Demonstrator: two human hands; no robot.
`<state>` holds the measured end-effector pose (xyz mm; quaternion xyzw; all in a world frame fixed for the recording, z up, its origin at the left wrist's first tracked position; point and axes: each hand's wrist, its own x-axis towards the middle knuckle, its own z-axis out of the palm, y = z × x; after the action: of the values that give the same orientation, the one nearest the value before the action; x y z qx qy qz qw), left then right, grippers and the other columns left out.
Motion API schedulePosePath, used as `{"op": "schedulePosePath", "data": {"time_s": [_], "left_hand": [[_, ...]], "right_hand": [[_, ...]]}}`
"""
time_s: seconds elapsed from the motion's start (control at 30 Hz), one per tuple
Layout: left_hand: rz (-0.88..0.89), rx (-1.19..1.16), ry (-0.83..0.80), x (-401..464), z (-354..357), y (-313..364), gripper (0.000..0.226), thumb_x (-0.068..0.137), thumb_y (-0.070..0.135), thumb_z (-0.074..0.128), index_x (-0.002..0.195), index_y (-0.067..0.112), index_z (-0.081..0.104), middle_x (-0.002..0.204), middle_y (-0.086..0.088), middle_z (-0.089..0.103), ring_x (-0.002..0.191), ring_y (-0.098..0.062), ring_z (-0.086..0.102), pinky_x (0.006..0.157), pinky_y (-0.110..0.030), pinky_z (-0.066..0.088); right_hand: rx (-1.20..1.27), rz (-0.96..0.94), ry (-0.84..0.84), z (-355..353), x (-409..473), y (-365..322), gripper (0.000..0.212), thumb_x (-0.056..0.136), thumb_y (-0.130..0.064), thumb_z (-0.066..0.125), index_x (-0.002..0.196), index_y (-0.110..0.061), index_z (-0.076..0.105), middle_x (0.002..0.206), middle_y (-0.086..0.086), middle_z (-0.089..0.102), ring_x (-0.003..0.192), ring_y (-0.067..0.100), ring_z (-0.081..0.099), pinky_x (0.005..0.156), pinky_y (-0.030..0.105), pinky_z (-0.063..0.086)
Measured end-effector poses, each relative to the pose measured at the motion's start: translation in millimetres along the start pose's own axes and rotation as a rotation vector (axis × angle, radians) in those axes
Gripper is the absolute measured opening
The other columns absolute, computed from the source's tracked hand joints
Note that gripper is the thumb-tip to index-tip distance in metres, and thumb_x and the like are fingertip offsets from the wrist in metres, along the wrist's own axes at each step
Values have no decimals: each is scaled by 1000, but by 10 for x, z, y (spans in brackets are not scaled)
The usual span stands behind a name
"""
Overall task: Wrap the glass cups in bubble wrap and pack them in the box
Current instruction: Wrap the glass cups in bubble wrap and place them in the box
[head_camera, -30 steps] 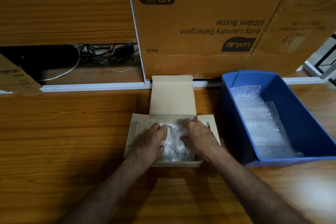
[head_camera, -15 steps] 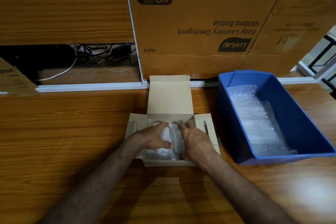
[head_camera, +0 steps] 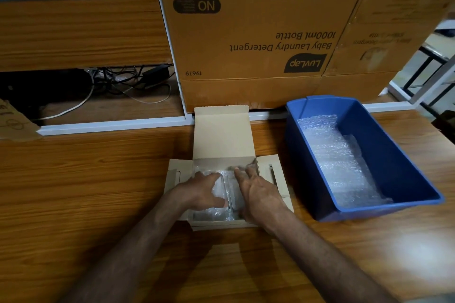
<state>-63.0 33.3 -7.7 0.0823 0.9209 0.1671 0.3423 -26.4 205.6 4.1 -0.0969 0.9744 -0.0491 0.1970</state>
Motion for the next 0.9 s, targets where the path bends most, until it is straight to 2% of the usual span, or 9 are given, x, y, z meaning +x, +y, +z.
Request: {"op": "schedulePosePath", "data": {"time_s": [0.1, 0.17, 0.4, 0.57, 0.63, 0.7, 0.73, 0.83, 0.9], "left_hand": [[6, 60, 51, -55, 17, 21, 91, 88, 47, 75, 160, 32, 23, 167, -14, 18, 145, -36, 37, 112, -47, 44], [26, 65, 93, -77, 24, 28, 87, 88, 44, 76, 159, 31, 28, 166, -12, 20, 147, -35, 33, 115, -46, 42], [87, 37, 175, -157, 81, 31, 73, 94, 47, 67, 156, 34, 32, 164, -1, 24, 147, -26, 33, 114, -44, 42], [183, 179, 385, -262, 110, 0, 67, 98, 52, 58, 155, 37, 28, 164, 0, 24, 151, -24, 27, 119, -47, 36], [223, 233, 514, -286, 103, 6, 64, 99, 53, 54, 156, 39, 27, 167, 2, 20, 154, -25, 18, 126, -46, 20], [289, 222, 621, -315, 66, 26, 61, 101, 52, 51, 156, 40, 29, 167, 3, 20, 155, -24, 14, 124, -38, 6], [326, 201, 660, -327, 34, 53, 59, 101, 51, 50, 155, 38, 33, 166, 3, 22, 155, -24, 16, 123, -38, 5], [455, 180, 745, -328, -83, 194, 55, 100, 50, 50, 152, 31, 44, 163, -3, 32, 151, -25, 28, 126, -47, 17], [529, 199, 782, -292, -152, 337, 56, 100, 53, 41, 150, 29, 47, 161, -6, 36, 149, -26, 33, 126, -49, 20]], "right_hand": [[-27, 7, 15, 11, -14, -7, 117, 80, -22, 86, 163, -23, 5, 163, 12, 15, 138, 30, 47, 103, 45, 55], [-33, 11, 9, 14, -15, -15, 116, 81, -22, 86, 163, -23, 5, 163, 12, 14, 137, 30, 48, 102, 46, 56], [6, 12, 40, -75, -76, -15, 107, 87, -23, 81, 164, -23, 7, 164, 10, 20, 134, 27, 53, 104, 40, 53], [83, -47, 262, -118, -244, 23, 84, 99, -31, 66, 163, -23, 13, 165, 6, 24, 138, 25, 48, 102, 37, 53], [94, -54, 364, -122, -311, 53, 79, 101, -36, 60, 163, -23, 13, 168, 5, 22, 143, 25, 43, 106, 36, 51], [109, -48, 462, -127, -366, 92, 75, 101, -40, 57, 163, -23, 18, 168, 7, 24, 144, 25, 43, 110, 36, 48], [110, -39, 513, -130, -388, 122, 73, 101, -41, 56, 163, -22, 23, 168, 10, 27, 145, 27, 43, 113, 36, 44], [107, 12, 632, -130, -450, 232, 68, 101, -41, 53, 161, -17, 31, 167, 16, 30, 149, 29, 38, 121, 37, 31], [111, 48, 672, -142, -490, 305, 68, 101, -42, 47, 161, -15, 30, 168, 18, 25, 152, 29, 33, 124, 40, 30]]}}
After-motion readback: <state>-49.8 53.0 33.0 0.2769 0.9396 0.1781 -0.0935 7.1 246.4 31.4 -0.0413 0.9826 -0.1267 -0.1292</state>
